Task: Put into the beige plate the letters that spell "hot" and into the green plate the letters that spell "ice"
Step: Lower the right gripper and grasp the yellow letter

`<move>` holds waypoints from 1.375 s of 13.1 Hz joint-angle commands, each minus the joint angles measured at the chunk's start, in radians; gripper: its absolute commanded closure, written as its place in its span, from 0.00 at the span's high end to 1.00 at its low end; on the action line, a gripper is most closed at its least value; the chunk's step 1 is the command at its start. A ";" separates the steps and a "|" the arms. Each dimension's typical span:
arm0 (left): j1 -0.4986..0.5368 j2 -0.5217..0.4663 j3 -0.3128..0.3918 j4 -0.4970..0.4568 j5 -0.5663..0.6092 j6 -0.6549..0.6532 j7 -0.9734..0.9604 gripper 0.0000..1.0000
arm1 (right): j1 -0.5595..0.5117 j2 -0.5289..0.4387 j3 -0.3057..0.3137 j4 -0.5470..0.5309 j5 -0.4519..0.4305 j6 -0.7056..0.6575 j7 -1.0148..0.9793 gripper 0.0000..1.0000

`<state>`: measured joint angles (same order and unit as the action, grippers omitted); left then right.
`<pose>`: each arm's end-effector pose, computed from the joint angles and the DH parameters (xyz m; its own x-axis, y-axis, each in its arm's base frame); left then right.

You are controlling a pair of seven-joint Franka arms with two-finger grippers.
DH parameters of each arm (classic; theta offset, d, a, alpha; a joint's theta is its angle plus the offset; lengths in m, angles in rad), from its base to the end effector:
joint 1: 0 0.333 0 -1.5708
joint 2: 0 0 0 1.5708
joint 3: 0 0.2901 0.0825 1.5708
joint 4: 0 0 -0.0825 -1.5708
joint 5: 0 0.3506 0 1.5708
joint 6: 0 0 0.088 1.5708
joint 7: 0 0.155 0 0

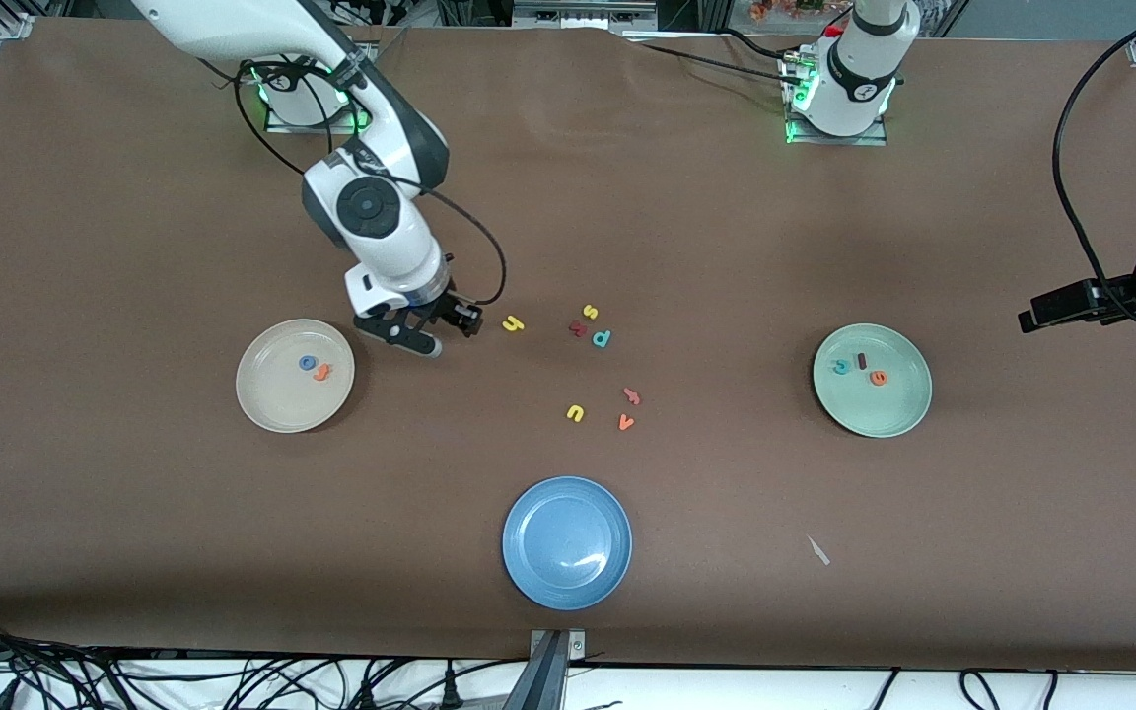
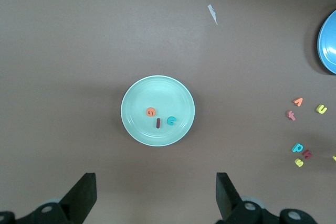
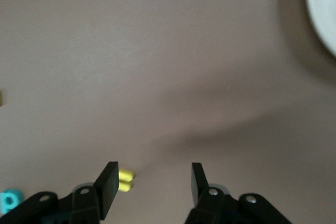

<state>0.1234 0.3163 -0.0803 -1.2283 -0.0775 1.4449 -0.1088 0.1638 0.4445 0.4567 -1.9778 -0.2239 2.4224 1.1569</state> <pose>0.5887 0.0194 0.5130 0.9839 0.1424 -0.1085 0.1524 -0.9841 0.0910 0.4823 0.3333 0.2198 0.9153 -0.4028 -0.0081 -0.4024 -0.9130 -0.0679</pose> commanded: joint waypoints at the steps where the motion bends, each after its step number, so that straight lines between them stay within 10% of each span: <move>1: 0.013 -0.017 0.004 -0.025 -0.025 0.020 0.027 1.00 | 0.054 0.051 -0.004 0.045 0.000 0.013 0.116 0.64; 18: 0.015 -0.016 0.000 -0.059 0.022 0.086 0.061 1.00 | 0.145 0.230 -0.018 0.119 -0.261 0.084 0.403 0.64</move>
<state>0.1422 0.3173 -0.0808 -1.2583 -0.0761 1.5037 -0.0707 0.2926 0.6561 0.4474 -1.8850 -0.4575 2.5008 1.5301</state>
